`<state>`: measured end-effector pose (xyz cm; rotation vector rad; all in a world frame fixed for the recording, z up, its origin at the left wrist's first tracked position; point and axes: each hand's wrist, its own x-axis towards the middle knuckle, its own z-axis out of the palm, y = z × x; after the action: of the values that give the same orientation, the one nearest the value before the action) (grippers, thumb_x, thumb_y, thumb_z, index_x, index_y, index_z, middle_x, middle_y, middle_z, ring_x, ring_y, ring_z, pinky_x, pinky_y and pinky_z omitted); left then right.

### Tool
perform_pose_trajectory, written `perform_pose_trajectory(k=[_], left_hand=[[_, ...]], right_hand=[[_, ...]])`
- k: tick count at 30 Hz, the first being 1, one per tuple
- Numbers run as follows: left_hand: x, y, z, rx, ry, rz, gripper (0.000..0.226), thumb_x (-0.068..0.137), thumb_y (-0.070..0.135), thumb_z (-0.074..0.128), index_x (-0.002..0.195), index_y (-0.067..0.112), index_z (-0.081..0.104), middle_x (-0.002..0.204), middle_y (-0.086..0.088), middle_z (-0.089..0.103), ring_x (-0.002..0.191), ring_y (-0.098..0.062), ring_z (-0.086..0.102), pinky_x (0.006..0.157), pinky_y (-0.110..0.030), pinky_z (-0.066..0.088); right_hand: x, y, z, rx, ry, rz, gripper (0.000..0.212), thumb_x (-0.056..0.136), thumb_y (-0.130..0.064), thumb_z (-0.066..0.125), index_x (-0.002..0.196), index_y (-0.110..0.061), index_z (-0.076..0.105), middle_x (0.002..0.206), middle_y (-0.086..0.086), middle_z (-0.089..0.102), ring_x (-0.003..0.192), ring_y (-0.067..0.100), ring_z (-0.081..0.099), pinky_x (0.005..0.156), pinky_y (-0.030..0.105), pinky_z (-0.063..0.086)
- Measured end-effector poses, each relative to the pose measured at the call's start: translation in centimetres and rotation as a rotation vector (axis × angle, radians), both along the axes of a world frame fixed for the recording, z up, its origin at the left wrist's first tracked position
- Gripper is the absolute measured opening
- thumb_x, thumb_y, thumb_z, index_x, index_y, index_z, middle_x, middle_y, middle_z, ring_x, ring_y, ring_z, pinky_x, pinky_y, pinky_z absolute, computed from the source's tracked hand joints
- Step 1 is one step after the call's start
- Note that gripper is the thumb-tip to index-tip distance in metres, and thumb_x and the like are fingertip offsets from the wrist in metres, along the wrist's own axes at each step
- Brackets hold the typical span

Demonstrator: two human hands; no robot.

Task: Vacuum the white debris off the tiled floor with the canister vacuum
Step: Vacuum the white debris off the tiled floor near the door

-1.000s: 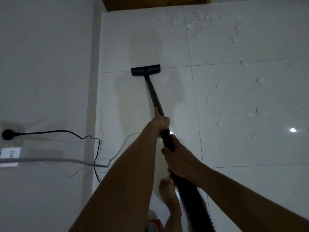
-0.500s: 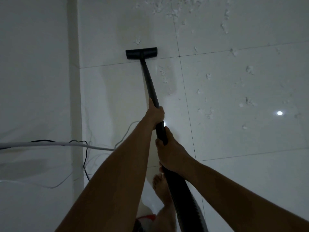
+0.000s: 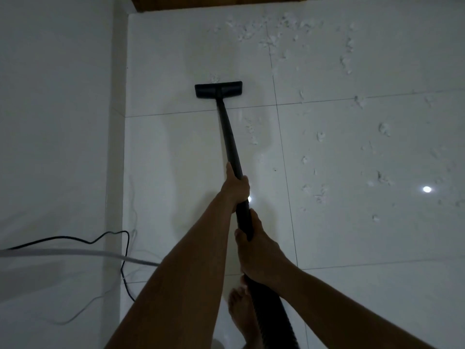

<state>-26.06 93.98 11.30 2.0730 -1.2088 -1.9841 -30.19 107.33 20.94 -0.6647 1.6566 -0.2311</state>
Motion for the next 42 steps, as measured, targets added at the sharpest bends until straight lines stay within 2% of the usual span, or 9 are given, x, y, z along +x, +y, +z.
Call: perform_pose_trajectory(k=[10, 14, 16, 22, 28, 32, 36, 42], left_hand=[[-0.6, -1.8, -1.7, -0.001, -0.03, -0.019, 0.076, 0.103, 0.029, 0.04, 0.153, 0.039, -0.017, 0.146, -0.02, 0.045, 0.123, -0.039, 0.054, 0.101, -0.052, 0.048], [-0.9, -2.9, -2.1, -0.009, -0.033, -0.014, 0.075, 0.104, 0.028, 0.039, 0.153, 0.039, -0.017, 0.145, -0.018, 0.045, 0.122, -0.039, 0.055, 0.101, -0.051, 0.049], [-1.0, -3.7, -2.3, -0.016, -0.034, -0.017, 0.075, 0.104, 0.029, 0.039, 0.153, 0.039, -0.016, 0.145, -0.019, 0.045, 0.122, -0.039, 0.055, 0.101, -0.051, 0.048], [-1.6, -6.4, -2.4, -0.037, -0.041, -0.028, 0.075, 0.104, 0.028, 0.038, 0.154, 0.039, -0.016, 0.142, -0.018, 0.048, 0.108, -0.033, 0.06, 0.095, -0.044, 0.052], [-2.6, -7.1, 0.0, -0.021, -0.048, -0.015, 0.075, 0.104, 0.025, 0.039, 0.155, 0.036, -0.014, 0.148, -0.016, 0.041, 0.113, -0.033, 0.056, 0.094, -0.042, 0.051], [-3.1, -6.8, 3.0, 0.035, -0.045, 0.002, 0.076, 0.104, 0.022, 0.039, 0.155, 0.035, -0.016, 0.151, -0.017, 0.037, 0.116, -0.035, 0.056, 0.091, -0.042, 0.053], [-3.0, -8.1, 4.7, 0.07, -0.033, 0.01, 0.076, 0.104, 0.022, 0.039, 0.155, 0.037, -0.015, 0.149, -0.018, 0.038, 0.114, -0.035, 0.056, 0.078, -0.037, 0.051], [-2.4, -9.9, 4.0, 0.088, -0.051, -0.005, 0.076, 0.104, 0.027, 0.039, 0.154, 0.04, -0.017, 0.143, -0.02, 0.046, 0.102, -0.032, 0.062, 0.081, -0.041, 0.056]], right_hand=[[-0.8, -1.7, -0.7, 0.039, -0.04, -0.048, 0.065, 0.11, -0.041, 0.036, 0.16, -0.051, -0.004, 0.088, 0.008, 0.066, 0.049, 0.011, 0.061, 0.036, 0.018, 0.044], [-1.0, -2.8, -1.5, 0.059, -0.058, -0.059, 0.065, 0.11, -0.042, 0.036, 0.159, -0.052, -0.003, 0.09, 0.009, 0.066, 0.056, 0.017, 0.064, 0.047, 0.025, 0.054], [-1.3, -3.5, -1.7, 0.065, -0.076, -0.077, 0.064, 0.109, -0.042, 0.037, 0.159, -0.053, -0.002, 0.089, 0.01, 0.065, 0.056, 0.018, 0.064, 0.047, 0.026, 0.053], [-2.3, -6.2, -1.8, 0.075, -0.105, -0.084, 0.065, 0.109, -0.041, 0.039, 0.158, -0.056, -0.002, 0.093, 0.013, 0.064, 0.055, 0.019, 0.064, 0.047, 0.03, 0.056], [-4.0, -7.2, 0.6, 0.068, -0.153, -0.061, 0.062, 0.11, -0.037, 0.038, 0.158, -0.053, 0.002, 0.09, 0.013, 0.061, 0.053, 0.019, 0.062, 0.044, 0.028, 0.052], [-4.8, -7.5, 3.9, 0.086, -0.185, -0.059, 0.061, 0.11, -0.034, 0.038, 0.159, -0.051, 0.005, 0.092, 0.015, 0.06, 0.055, 0.021, 0.061, 0.049, 0.03, 0.053], [-4.7, -8.9, 4.9, 0.037, -0.16, -0.036, 0.063, 0.11, -0.031, 0.039, 0.162, -0.044, 0.006, 0.098, 0.013, 0.063, 0.05, 0.015, 0.06, 0.041, 0.021, 0.048], [-3.8, -10.5, 4.6, 0.042, -0.128, -0.029, 0.06, 0.111, -0.035, 0.038, 0.161, -0.045, 0.008, 0.109, 0.007, 0.066, 0.065, 0.015, 0.065, 0.037, 0.014, 0.044]])
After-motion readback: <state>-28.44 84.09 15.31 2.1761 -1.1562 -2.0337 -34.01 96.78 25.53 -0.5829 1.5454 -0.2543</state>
